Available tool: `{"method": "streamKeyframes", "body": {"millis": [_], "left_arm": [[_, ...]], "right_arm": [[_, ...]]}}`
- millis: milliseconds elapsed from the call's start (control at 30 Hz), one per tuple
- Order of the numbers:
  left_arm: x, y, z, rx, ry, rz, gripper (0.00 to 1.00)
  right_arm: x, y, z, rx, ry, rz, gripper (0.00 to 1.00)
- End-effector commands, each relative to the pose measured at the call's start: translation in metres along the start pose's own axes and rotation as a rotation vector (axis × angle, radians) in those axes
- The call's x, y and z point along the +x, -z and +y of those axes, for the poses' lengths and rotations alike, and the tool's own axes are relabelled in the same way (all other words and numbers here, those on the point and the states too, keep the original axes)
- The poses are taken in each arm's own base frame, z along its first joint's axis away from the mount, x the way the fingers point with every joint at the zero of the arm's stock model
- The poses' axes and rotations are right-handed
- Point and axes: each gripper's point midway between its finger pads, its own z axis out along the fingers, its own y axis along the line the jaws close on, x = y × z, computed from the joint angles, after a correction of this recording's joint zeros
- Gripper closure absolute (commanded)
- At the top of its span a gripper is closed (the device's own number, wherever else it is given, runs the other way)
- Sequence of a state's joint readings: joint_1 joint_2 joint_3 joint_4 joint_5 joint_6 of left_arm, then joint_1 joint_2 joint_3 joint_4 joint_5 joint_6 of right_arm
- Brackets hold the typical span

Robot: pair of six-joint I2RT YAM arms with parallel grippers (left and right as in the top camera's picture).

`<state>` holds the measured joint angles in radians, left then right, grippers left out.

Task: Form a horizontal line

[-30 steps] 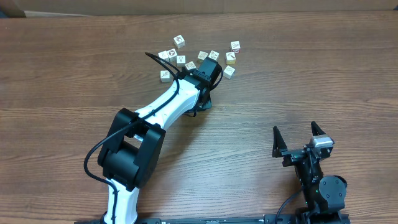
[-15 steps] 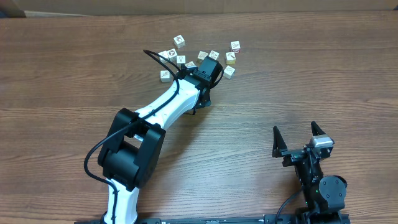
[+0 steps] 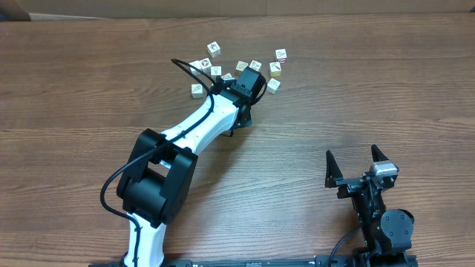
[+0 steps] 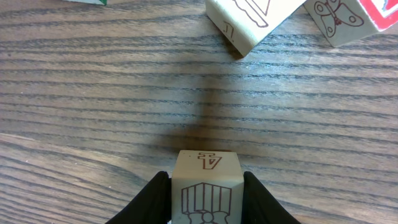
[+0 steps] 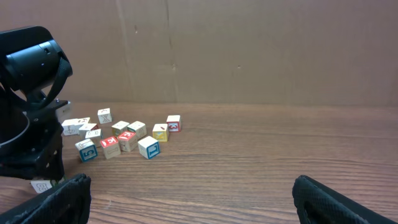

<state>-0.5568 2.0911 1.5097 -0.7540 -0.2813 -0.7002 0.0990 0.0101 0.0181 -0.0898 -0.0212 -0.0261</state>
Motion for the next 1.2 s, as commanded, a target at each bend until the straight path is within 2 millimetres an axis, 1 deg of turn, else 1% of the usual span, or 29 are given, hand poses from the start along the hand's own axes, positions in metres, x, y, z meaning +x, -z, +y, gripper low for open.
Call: {"method": "streamKeyframes", "body": {"millis": [0,600,1167], "left_arm": [[0.0049,-0.0081,0.0037,-0.033,-0.028,0.002,0.71],[0.0113,-0.0079,0.0044,-0.031,-0.035,0.031,0.69],[0.0115,-0.0078,0.0039,-0.031,-0.036,0.031,0.67]], "right_arm": [[0.0022,-0.0003,0.0008,-0.004,0.005,-0.002,0.0],[0.0022,-0.0003,0.0007,-0.003,0.005,-0.002,0.0],[0.0022,-0.0003,0.0007,-0.003,0.005,-0.002,0.0]]}}
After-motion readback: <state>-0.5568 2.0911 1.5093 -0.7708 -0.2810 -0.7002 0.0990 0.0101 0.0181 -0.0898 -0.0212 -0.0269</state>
